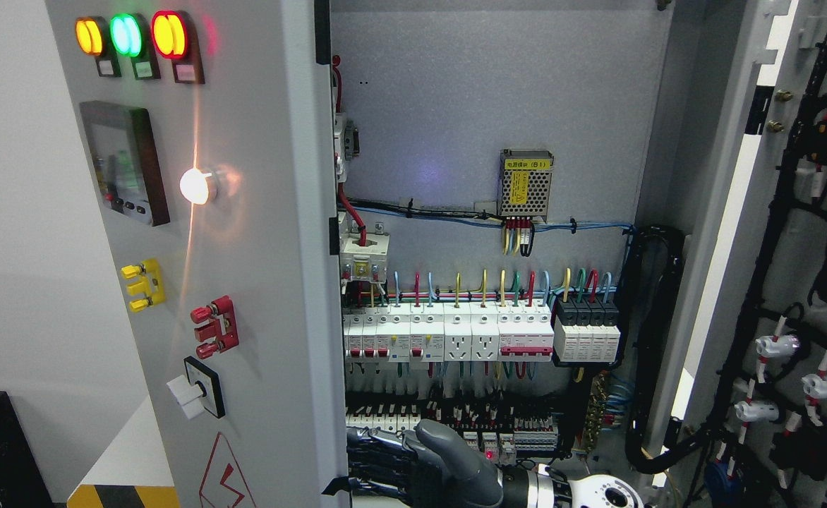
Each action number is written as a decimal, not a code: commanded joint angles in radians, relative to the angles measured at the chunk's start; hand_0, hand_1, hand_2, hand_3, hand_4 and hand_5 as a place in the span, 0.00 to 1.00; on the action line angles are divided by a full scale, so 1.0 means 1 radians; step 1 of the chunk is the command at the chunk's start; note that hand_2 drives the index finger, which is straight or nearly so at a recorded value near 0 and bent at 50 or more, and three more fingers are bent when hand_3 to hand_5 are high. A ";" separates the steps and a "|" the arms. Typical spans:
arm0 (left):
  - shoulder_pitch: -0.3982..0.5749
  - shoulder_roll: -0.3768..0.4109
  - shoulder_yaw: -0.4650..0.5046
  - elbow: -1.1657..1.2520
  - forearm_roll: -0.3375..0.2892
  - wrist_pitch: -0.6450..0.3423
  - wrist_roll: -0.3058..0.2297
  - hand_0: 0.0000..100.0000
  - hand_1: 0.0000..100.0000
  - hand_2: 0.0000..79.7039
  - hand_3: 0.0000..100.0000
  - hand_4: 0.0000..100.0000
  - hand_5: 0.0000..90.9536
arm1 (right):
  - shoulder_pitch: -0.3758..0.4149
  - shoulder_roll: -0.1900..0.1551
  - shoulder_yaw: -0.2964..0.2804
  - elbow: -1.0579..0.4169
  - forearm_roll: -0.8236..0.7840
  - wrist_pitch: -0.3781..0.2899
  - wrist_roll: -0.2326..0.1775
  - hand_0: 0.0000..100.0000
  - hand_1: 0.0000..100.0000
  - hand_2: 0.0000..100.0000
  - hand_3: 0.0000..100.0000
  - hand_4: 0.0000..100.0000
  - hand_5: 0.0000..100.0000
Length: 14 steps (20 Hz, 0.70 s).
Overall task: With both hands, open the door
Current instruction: 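Withdraw the right hand downward out of the cabinet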
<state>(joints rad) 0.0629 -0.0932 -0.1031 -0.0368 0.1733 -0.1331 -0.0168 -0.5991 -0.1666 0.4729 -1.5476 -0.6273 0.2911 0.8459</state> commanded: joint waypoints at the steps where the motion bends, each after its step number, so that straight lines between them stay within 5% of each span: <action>1: 0.000 0.000 0.000 0.000 0.000 0.000 0.000 0.00 0.00 0.00 0.00 0.00 0.00 | 0.012 -0.010 0.072 -0.037 -0.034 0.005 -0.004 0.00 0.00 0.00 0.00 0.00 0.00; 14: -0.002 0.001 0.000 0.000 0.000 0.000 0.000 0.00 0.00 0.00 0.00 0.00 0.00 | 0.007 0.010 0.116 -0.037 -0.038 0.008 -0.005 0.00 0.00 0.00 0.00 0.00 0.00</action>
<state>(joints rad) 0.0617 -0.0932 -0.1032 -0.0368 0.1733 -0.1331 -0.0168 -0.5885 -0.1677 0.5398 -1.5782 -0.6618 0.2979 0.8415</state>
